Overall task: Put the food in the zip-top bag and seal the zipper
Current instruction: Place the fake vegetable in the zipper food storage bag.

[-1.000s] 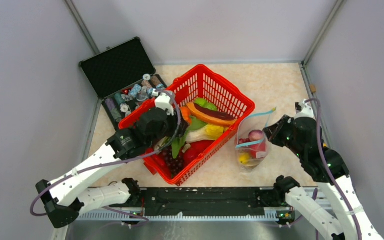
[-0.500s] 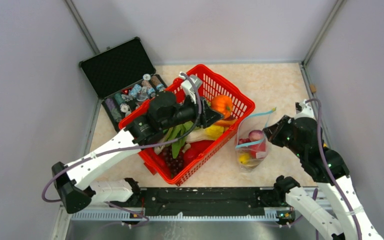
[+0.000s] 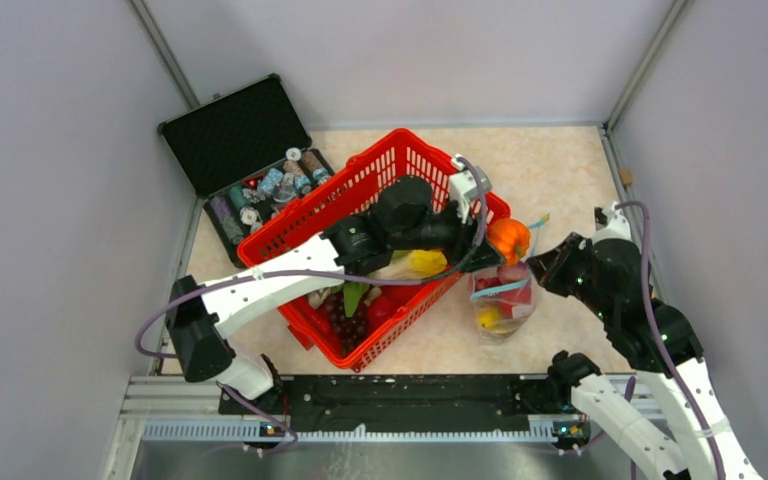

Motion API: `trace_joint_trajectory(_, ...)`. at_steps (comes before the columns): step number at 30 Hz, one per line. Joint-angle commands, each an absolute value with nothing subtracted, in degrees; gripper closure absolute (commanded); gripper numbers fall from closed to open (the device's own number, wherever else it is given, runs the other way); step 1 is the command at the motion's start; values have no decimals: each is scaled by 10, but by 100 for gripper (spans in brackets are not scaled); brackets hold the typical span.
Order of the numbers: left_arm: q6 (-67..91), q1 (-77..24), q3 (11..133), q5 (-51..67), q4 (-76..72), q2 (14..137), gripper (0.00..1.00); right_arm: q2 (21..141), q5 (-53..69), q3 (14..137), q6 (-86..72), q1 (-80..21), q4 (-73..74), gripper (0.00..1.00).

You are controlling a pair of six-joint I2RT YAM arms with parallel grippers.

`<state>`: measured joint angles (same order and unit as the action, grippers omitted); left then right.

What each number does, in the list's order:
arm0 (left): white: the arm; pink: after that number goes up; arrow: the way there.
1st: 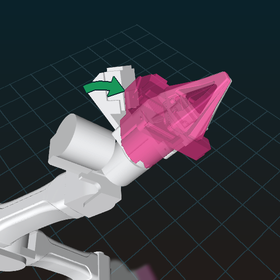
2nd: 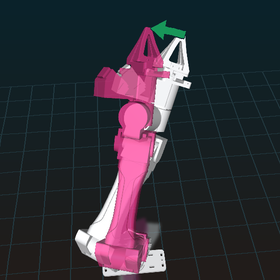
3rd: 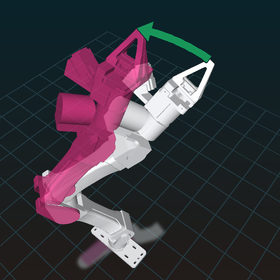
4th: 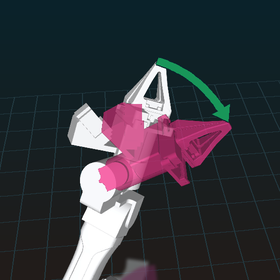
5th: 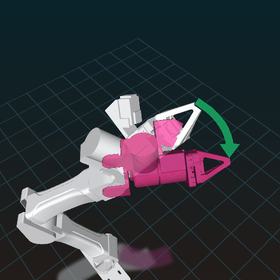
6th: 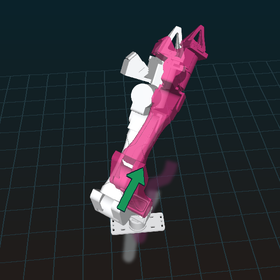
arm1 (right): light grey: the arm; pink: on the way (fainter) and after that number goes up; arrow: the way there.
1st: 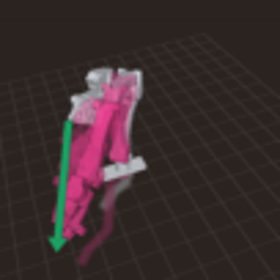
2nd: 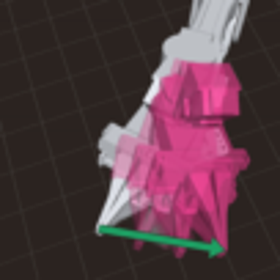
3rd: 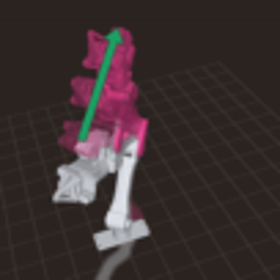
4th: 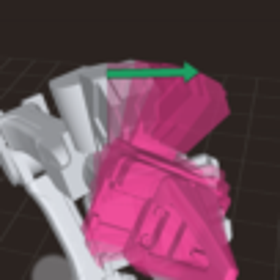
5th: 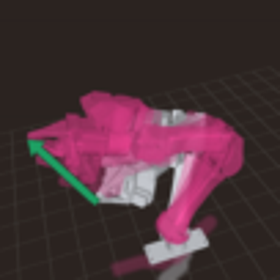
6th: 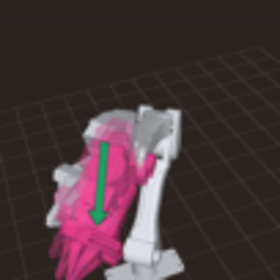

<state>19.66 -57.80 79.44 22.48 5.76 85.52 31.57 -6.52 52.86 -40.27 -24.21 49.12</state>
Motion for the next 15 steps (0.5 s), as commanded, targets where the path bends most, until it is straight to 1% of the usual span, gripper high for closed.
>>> trace_joint_trajectory(1,160,-587,848,206,109,888,66,300,-59,541,-404,-241,477,100)
trace_joint_trajectory(10,157,-594,878,202,170,921,65,286,-64,552,-399,-242,484,100)
trace_joint_trajectory(13,157,-599,880,205,182,924,60,285,-65,549,-402,-241,483,100)
trace_joint_trajectory(15,158,-600,884,206,191,928,54,286,-66,547,-403,-241,482,100)
